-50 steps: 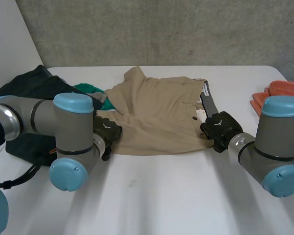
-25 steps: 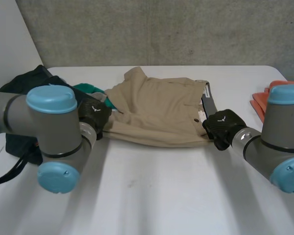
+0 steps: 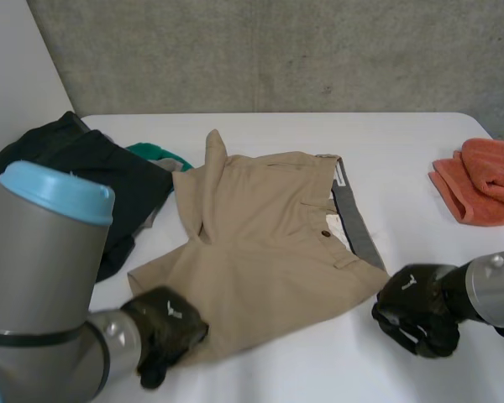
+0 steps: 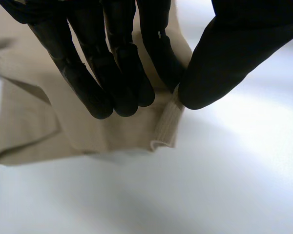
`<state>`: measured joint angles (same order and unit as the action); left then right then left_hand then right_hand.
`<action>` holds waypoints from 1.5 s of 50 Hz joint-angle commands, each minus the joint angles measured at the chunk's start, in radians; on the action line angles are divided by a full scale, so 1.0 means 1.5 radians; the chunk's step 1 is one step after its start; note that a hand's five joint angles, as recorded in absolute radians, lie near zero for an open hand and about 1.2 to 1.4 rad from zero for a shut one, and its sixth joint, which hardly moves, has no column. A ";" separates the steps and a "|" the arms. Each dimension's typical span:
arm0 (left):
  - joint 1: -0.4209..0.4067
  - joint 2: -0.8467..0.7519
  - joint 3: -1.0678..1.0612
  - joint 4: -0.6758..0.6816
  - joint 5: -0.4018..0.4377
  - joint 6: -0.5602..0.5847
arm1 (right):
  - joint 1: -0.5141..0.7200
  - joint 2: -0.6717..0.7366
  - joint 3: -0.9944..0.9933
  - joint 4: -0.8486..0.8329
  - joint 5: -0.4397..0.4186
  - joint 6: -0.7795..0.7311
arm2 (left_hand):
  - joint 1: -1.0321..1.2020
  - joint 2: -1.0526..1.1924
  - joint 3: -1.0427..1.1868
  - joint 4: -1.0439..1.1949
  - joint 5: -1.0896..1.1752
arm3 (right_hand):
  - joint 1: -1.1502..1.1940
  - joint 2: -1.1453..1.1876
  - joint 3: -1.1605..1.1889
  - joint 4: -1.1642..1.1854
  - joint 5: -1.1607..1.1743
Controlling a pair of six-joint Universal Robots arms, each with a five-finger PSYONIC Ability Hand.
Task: Fold the laundry.
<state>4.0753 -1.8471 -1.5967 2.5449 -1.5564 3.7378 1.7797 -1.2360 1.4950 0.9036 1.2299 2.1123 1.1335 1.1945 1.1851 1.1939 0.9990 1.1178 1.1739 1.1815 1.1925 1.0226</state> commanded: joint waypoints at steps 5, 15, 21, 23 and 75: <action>0.048 -0.037 0.063 0.145 -0.071 -0.047 | 0.030 -0.020 0.073 -0.341 0.007 0.221 | 0.175 0.134 0.141 0.135 0.148 | -0.317 -0.355 -0.360 -0.367 -0.370; 0.080 -0.042 0.067 0.172 -0.073 -0.060 | 0.037 -0.010 0.172 -0.550 -0.002 0.180 | 0.175 0.134 0.141 0.135 0.148 | -0.449 -0.486 -0.491 -0.499 -0.502; 0.090 -0.041 0.070 0.176 -0.081 -0.061 | 0.031 0.032 0.177 -0.595 -0.014 0.164 | 0.175 0.134 0.141 0.135 0.148 | -0.412 -0.449 -0.454 -0.461 -0.465; 0.096 -0.039 0.070 0.178 -0.080 -0.062 | 0.034 0.055 0.176 -0.621 -0.017 0.164 | 0.175 0.134 0.141 0.135 0.148 | -0.365 -0.402 -0.407 -0.415 -0.418; 0.024 -0.260 0.458 0.323 -0.042 -0.016 | -0.061 0.072 -0.069 -0.407 0.075 0.298 | 0.175 0.134 0.141 0.135 0.148 | 0.186 0.148 0.143 0.136 0.133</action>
<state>4.1114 -2.0467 -1.2087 2.8196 -1.6291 3.6434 1.6797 -1.2601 1.5149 0.5318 1.2499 2.3652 1.1335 1.1962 1.1882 1.1973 0.9991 1.0593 1.1683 1.1846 1.1937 1.0211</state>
